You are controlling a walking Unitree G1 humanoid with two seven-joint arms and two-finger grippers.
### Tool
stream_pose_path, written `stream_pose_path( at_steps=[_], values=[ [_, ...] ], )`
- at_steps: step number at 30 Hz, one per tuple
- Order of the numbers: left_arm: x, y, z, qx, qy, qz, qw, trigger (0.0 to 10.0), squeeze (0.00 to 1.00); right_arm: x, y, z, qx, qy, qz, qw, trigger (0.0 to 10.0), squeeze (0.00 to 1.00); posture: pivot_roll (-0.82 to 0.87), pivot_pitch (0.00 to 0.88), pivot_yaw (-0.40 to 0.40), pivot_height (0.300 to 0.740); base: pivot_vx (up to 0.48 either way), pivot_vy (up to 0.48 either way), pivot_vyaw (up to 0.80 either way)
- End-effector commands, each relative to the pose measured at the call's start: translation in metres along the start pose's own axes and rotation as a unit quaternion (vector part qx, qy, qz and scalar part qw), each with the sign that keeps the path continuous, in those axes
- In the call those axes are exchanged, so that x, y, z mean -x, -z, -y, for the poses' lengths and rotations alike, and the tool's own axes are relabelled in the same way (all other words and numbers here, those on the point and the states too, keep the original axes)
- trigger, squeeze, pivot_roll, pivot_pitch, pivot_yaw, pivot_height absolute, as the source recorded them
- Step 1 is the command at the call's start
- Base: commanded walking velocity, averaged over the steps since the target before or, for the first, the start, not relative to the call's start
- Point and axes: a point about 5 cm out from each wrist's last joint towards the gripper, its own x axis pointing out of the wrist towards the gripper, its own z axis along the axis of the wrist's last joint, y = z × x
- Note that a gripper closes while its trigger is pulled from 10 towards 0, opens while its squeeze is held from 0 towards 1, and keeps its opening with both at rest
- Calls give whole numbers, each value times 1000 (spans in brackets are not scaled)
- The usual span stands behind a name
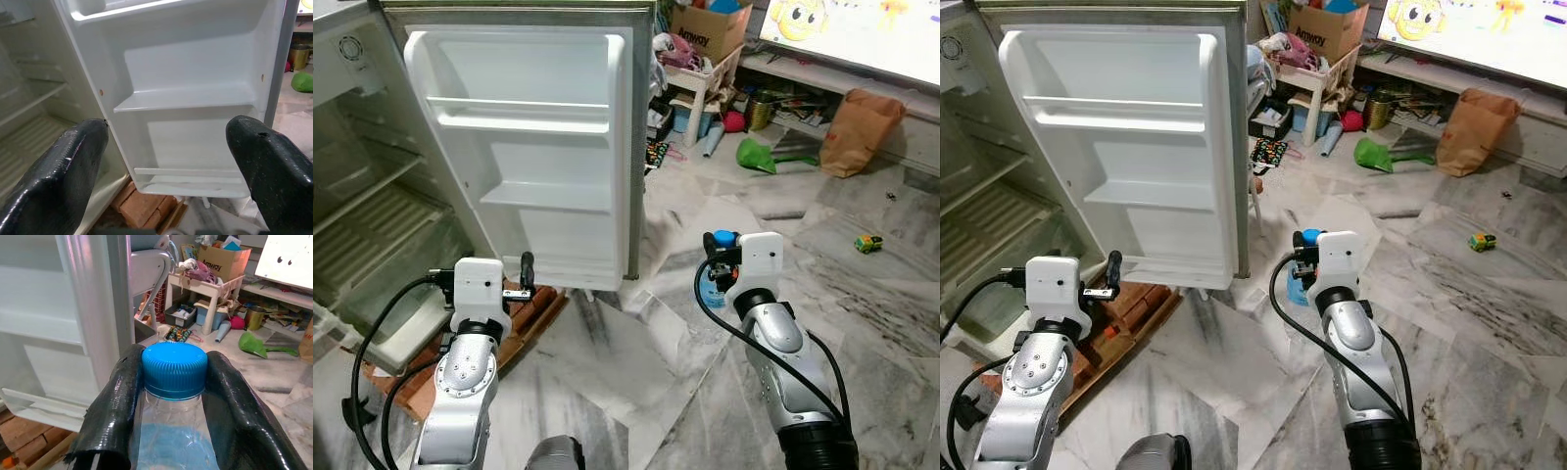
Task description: Restocking fridge
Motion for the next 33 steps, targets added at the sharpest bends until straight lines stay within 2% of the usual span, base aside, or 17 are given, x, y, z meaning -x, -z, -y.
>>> stream_pose_path(
  at_steps=[1, 8, 20, 33],
  values=[
    [-1, -2, -1, -4, -3, -2, 1000, 10000, 0, -3, -9, 1, -1, -3, 20, 1000, 10000, 0, 82, 95, 28, 740, 0, 296, 0],
    [-2, -1, 2, -2, 20, -12, 1000, 10000, 0, -7, -10, 3, 17, 0, 25, 1000, 10000, 0, 83, 100, 35, 740, 0, 480, 0],
    [-5, -9, 14, 0, 46, 1, 999, 10000, 0, -9, -10, -1, 16, -5, 28, 999, 10000, 0, 84, 103, 45, 740, 0, 480, 0],
    [-5, -12, 10, -14, 25, 21, 999, 10000, 0, -12, -11, 0, 17, -14, 33, 999, 10000, 0, 91, 104, 28, 740, 0, 480, 0]
  ],
)
